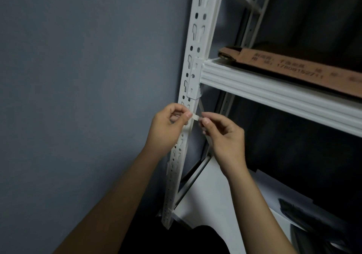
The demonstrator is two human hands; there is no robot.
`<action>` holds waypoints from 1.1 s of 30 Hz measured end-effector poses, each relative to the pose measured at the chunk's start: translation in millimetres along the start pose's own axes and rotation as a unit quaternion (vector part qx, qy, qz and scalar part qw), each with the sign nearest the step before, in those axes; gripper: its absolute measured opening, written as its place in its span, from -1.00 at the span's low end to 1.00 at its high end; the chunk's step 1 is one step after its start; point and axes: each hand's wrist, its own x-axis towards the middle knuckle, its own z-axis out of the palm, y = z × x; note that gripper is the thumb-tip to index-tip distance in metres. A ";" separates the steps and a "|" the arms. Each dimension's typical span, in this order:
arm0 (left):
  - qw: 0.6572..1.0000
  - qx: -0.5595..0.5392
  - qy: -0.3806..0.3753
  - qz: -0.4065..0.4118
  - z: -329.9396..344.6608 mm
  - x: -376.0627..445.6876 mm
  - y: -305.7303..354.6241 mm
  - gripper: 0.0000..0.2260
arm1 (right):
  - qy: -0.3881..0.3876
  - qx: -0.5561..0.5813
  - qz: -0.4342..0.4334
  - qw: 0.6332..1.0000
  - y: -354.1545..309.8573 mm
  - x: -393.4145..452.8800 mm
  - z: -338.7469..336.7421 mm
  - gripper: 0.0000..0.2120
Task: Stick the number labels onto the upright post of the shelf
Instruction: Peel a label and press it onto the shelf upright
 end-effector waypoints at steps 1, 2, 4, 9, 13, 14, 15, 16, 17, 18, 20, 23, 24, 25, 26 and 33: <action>1.000 -0.018 -0.015 -0.009 1.5 -0.7 2.6 -0.90 | 0.000 -0.015 -0.006 1.000 -0.4 -0.2 -1.6 -0.81; 0.999 -0.030 -0.026 -0.015 3.3 -1.4 4.7 -0.91 | -0.003 -0.019 -0.009 1.000 -0.8 -0.6 -3.2 -0.80; 0.998 -0.047 -0.040 -0.019 6.4 -3.4 8.9 -0.92 | -0.016 0.007 -0.004 1.000 -3.4 -2.7 -5.1 -0.80; 0.997 -0.052 -0.044 -0.026 8.6 -7.4 16.6 -0.94 | -0.013 0.039 -0.031 0.999 -14.4 -7.3 -4.8 -0.85; 0.997 -0.064 -0.032 -0.034 7.1 -11.2 24.1 -0.95 | 0.047 -0.074 -0.095 0.992 -15.9 -4.7 -5.9 -0.86; 0.996 -0.066 -0.042 -0.036 7.2 -12.8 25.9 -0.95 | 0.062 -0.103 -0.113 0.986 -15.7 -3.8 -5.7 -0.84; 0.995 -0.067 -0.054 -0.039 7.8 -14.5 27.3 -0.95 | 0.073 -0.129 -0.132 0.980 -15.6 -3.2 -5.0 -0.84; 0.995 -0.068 -0.064 -0.042 8.5 -16.1 28.6 -0.96 | 0.082 -0.156 -0.153 0.972 -15.6 -2.8 -3.9 -0.84; 0.995 -0.065 -0.068 -0.043 9.3 -17.1 29.8 -0.96 | 0.090 -0.185 -0.176 0.963 -15.8 -2.7 -2.7 -0.86; 0.995 -0.060 -0.066 -0.044 9.8 -17.5 31.5 -0.96 | 0.098 -0.214 -0.198 0.951 -16.0 -2.7 -1.7 -0.89; 0.996 -0.051 -0.055 -0.043 10.3 -17.5 35.0 -0.96 | 0.107 -0.252 -0.233 0.933 -16.3 -2.8 -0.7 -0.93; 0.998 -0.036 -0.028 -0.041 11.0 -14.8 38.9 -0.94 | 0.103 -0.266 -0.264 0.921 -17.0 -2.3 -1.9 -0.93; 0.998 -0.032 -0.015 -0.042 11.6 -13.8 40.0 -0.93 | 0.098 -0.266 -0.273 0.919 -17.5 -2.2 -2.9 -0.92; 0.999 -0.030 -0.001 -0.041 12.1 -12.7 40.2 -0.92 | 0.092 -0.264 -0.281 0.918 -18.1 -2.6 -3.7 -0.92; 0.999 -0.030 0.011 -0.041 12.5 -11.7 40.5 -0.92 | 0.085 -0.260 -0.287 0.918 -18.7 -3.0 -4.5 -0.91; 0.998 -0.041 0.030 -0.049 18.4 -14.2 45.0 -0.96 | 0.061 -0.213 -0.293 0.930 -22.9 -2.5 -6.5 -0.90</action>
